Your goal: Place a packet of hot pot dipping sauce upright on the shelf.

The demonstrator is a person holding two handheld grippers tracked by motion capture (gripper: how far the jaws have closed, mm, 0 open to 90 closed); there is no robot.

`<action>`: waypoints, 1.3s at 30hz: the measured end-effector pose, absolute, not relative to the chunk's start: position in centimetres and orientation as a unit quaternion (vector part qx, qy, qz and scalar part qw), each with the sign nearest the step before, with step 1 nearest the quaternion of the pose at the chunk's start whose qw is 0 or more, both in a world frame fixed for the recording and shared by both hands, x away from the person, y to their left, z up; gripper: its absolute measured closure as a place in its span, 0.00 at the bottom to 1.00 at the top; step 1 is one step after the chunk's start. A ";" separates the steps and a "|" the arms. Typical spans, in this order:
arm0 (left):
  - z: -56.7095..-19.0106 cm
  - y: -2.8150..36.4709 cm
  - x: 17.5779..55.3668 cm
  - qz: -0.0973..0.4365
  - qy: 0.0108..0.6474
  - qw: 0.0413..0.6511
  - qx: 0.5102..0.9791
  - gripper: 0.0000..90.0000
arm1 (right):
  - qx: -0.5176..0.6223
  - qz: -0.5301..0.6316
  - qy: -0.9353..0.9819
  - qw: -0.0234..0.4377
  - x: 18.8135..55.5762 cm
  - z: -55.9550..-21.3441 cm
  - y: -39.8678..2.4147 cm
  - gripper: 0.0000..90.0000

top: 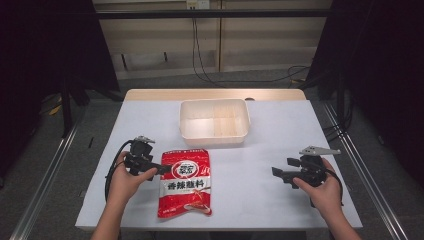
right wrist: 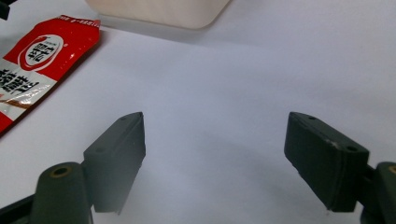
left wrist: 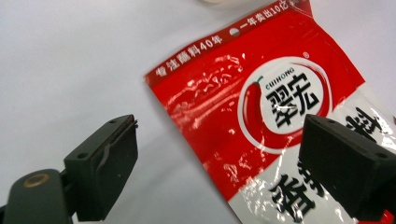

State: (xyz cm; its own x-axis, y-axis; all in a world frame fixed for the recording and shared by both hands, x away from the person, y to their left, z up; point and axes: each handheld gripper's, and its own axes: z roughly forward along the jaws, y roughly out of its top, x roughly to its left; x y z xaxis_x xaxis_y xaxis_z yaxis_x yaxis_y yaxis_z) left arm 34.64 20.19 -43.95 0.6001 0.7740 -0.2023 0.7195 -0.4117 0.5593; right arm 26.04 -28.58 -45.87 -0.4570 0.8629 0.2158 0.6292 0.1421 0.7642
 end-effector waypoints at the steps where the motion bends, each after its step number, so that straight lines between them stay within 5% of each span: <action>1: -44.0 20.1 34.8 0.041 0.447 0.310 0.838 0.12 | 0.502 0.418 0.744 0.139 26.0 -45.9 -28.6 0.23; 17: -44.0 18.3 40.3 0.054 0.391 0.283 0.874 0.10 | 0.475 0.434 0.753 0.137 26.3 -45.8 -28.3 0.21; 39: -46.5 14.7 42.7 -0.015 0.333 0.267 0.904 0.12 | 0.479 0.432 0.752 0.135 25.0 -45.7 -28.8 0.20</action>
